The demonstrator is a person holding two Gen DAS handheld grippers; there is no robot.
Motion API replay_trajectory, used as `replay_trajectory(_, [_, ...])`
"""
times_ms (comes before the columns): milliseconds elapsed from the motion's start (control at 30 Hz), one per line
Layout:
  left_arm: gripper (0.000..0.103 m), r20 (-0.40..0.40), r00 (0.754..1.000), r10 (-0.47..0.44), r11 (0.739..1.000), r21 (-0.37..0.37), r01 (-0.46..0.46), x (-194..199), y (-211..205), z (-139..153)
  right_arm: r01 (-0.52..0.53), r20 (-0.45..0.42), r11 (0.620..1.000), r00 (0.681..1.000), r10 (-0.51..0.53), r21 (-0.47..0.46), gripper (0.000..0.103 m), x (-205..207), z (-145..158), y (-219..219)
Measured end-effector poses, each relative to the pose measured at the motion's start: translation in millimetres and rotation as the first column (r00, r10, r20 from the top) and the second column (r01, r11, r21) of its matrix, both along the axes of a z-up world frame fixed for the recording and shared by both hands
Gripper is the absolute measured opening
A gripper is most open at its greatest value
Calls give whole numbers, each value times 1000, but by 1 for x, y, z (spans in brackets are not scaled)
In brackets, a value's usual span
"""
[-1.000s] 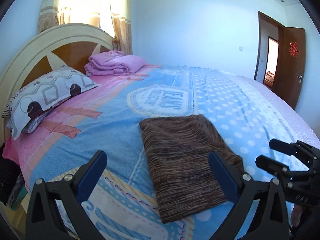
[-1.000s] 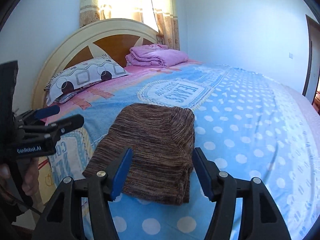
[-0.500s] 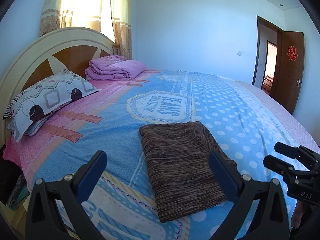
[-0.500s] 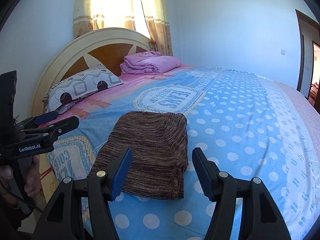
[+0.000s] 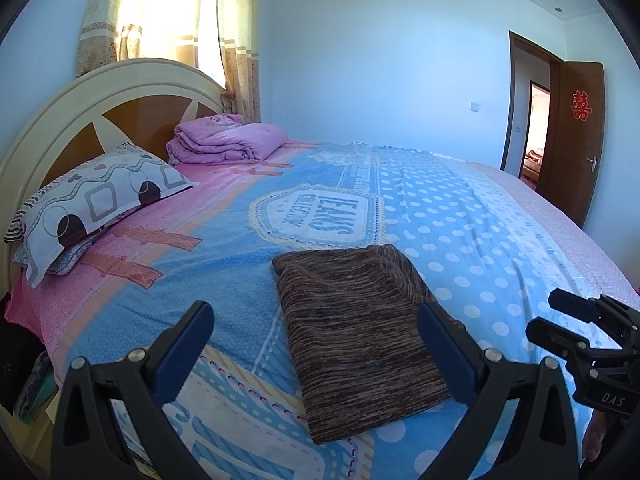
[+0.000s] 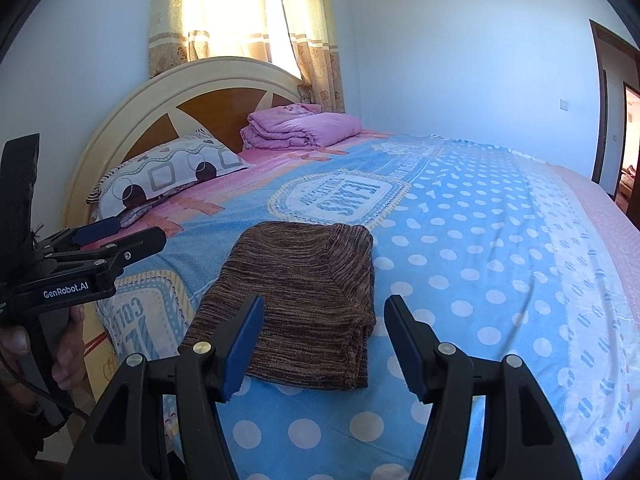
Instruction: Fold small clothes
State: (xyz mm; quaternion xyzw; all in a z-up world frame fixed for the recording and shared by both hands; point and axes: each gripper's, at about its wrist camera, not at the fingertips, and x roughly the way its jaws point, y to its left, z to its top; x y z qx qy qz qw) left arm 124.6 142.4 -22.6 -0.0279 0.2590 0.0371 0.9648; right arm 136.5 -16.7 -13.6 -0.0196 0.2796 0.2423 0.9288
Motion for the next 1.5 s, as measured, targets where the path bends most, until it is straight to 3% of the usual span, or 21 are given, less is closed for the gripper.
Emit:
replay_trajectory(1000, [103, -5, 1000, -17, 1000, 12, 17, 0, -1, 4, -5, 32, 1000, 999, 4, 25, 64, -10, 6, -3])
replay_trajectory(1500, [103, 17, 1000, 19, 1000, -13, -19, -2, 12, 11, 1, 45, 999, 999, -3, 40, 64, -12, 8, -8])
